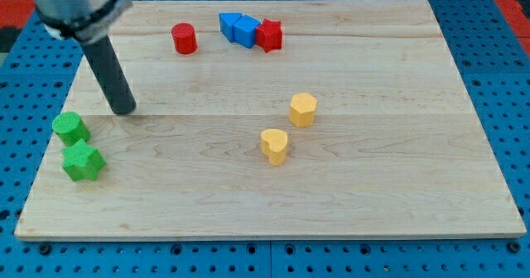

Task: Touch the right side of the yellow heart

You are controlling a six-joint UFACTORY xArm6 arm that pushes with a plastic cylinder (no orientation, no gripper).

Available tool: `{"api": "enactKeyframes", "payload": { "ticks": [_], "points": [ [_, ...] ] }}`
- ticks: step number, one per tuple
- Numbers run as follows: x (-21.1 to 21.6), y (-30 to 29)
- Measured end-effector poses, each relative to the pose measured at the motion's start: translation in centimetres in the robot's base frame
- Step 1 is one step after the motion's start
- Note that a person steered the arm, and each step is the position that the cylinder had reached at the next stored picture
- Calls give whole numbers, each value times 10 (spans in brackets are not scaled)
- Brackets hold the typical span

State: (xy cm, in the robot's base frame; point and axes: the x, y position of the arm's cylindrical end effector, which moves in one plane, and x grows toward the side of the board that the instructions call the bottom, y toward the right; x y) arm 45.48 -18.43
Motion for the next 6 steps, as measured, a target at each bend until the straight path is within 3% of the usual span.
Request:
{"api": "enactKeyframes", "payload": {
  "ticks": [1,3,4,6],
  "points": [
    [43,58],
    [87,178],
    [79,222],
    [32,235]
  ]
}}
